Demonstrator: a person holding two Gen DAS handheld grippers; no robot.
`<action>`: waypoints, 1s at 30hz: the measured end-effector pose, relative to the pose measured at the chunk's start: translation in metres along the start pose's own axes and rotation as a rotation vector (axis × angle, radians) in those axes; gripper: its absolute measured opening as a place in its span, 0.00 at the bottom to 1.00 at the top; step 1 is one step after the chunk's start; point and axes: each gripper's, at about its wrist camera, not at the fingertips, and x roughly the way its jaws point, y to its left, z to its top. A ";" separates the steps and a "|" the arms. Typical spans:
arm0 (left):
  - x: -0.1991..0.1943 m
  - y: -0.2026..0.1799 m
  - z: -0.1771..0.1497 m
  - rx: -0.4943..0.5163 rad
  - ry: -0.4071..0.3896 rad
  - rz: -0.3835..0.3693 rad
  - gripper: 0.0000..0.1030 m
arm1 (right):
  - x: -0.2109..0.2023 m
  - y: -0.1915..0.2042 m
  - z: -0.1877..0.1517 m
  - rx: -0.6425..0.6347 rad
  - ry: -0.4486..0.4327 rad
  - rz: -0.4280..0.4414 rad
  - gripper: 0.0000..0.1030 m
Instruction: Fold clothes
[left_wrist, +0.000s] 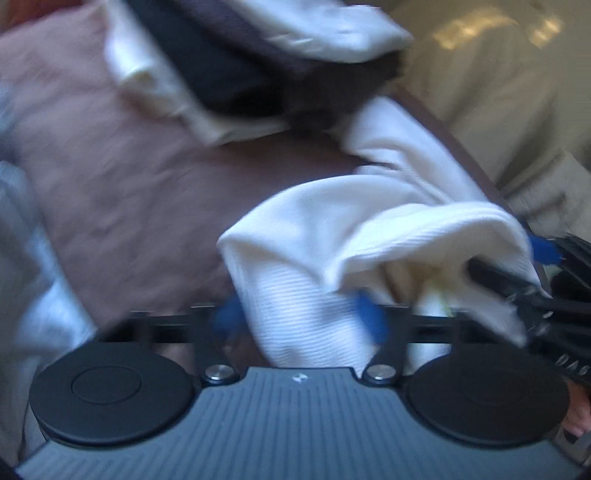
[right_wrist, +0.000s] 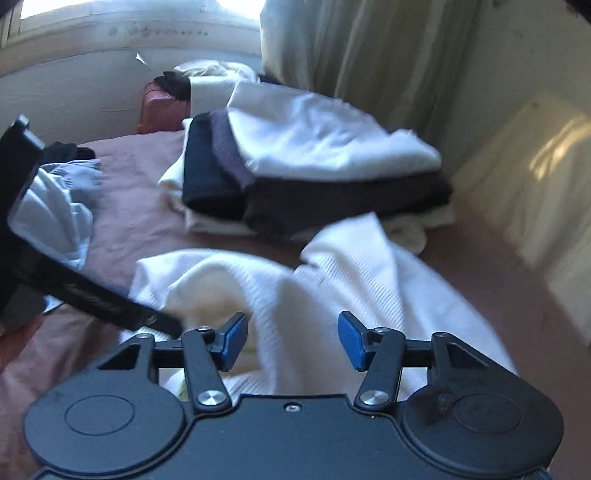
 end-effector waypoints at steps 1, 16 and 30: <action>-0.003 -0.004 0.001 0.007 -0.016 -0.012 0.12 | 0.001 0.002 -0.004 -0.002 -0.005 -0.009 0.71; -0.083 -0.047 0.000 0.152 -0.254 -0.240 0.12 | -0.004 0.023 -0.006 0.000 -0.112 -0.039 0.86; -0.060 -0.038 0.000 -0.001 0.012 -0.582 0.06 | -0.005 0.009 -0.037 0.175 -0.139 0.094 0.10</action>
